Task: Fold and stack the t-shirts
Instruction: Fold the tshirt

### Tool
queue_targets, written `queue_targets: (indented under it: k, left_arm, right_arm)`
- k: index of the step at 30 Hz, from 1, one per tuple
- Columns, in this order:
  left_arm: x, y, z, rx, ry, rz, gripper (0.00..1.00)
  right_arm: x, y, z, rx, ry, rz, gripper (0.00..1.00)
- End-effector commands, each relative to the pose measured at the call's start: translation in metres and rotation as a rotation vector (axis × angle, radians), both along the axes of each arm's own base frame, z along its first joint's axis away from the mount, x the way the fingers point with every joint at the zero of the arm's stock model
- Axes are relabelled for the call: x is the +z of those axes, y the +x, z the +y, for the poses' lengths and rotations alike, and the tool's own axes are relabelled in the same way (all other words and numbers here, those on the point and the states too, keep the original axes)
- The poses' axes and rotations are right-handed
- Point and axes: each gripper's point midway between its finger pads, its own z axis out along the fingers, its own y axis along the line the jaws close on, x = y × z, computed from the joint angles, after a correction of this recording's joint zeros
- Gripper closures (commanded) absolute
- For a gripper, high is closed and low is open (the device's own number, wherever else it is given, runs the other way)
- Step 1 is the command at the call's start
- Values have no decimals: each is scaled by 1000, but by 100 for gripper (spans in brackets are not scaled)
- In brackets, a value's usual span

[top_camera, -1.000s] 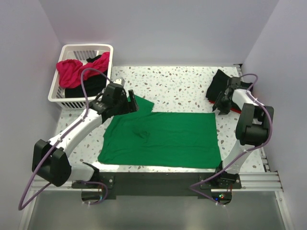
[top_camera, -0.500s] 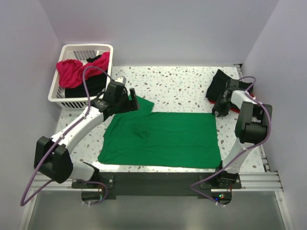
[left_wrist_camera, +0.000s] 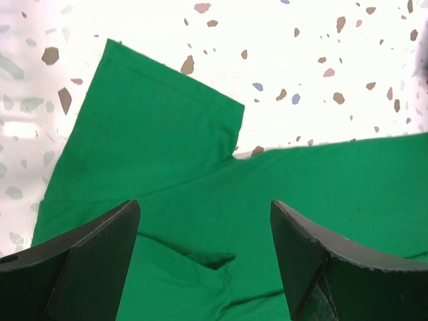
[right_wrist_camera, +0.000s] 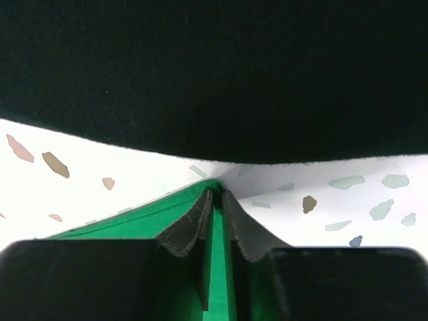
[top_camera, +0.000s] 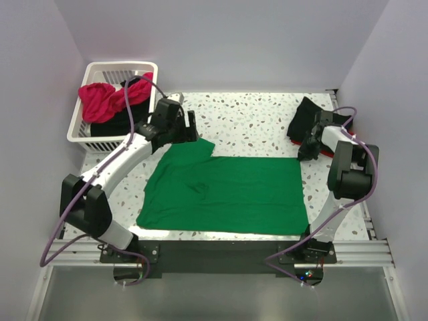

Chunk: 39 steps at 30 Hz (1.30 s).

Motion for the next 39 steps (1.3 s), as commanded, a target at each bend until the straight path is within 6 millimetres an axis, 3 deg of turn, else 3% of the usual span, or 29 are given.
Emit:
queue_targets:
  k: [1,3,4,6,7,9,10,12,13,18,19,27,39]
  left_arm:
    - [7,20,-2,-34,58,-40,16]
    - [7,30,-2,-44,77,-45,16]
    - [-3,35,-2,-52,97,-25,16]
    - [-6,46,-2,-50,109,-22,16]
    - [-20,51,-2,-58,132,7,16]
    - [-26,62,0,-51,152,14,17]
    - [-40,68,3,-47,180,38,18]
    - [-46,80,9,-31,195,43,19]
    - [-60,85,11,-31,213,67,19]
    - [-74,114,18,-25,260,51,28]
    - [-87,118,20,-26,279,70,30]
    - [-101,155,52,44,281,58,40]
    - [-122,174,29,-29,162,40,46]
  right_arm:
    - [-18,-2,-1,-9,-13,40,89]
    - [-17,-3,-1,-7,-16,47,97]
    - [-16,-4,-2,-8,-15,50,100]
    - [-14,-6,-3,-10,-25,56,100]
    - [-13,-8,-6,-14,-42,62,100]
    - [-10,-13,-14,-31,-82,78,100]
    - [-9,-15,-16,-33,-95,83,100]
    - [-6,-19,-22,-40,-123,93,100]
    - [-6,-20,-23,-37,-130,97,100]
    - [-3,-25,-33,-61,-144,109,100]
    - [-2,-25,-35,-65,-143,106,100]
    - [3,-23,-36,-69,-131,108,100]
    - [-2,-20,-33,-59,-104,122,100]
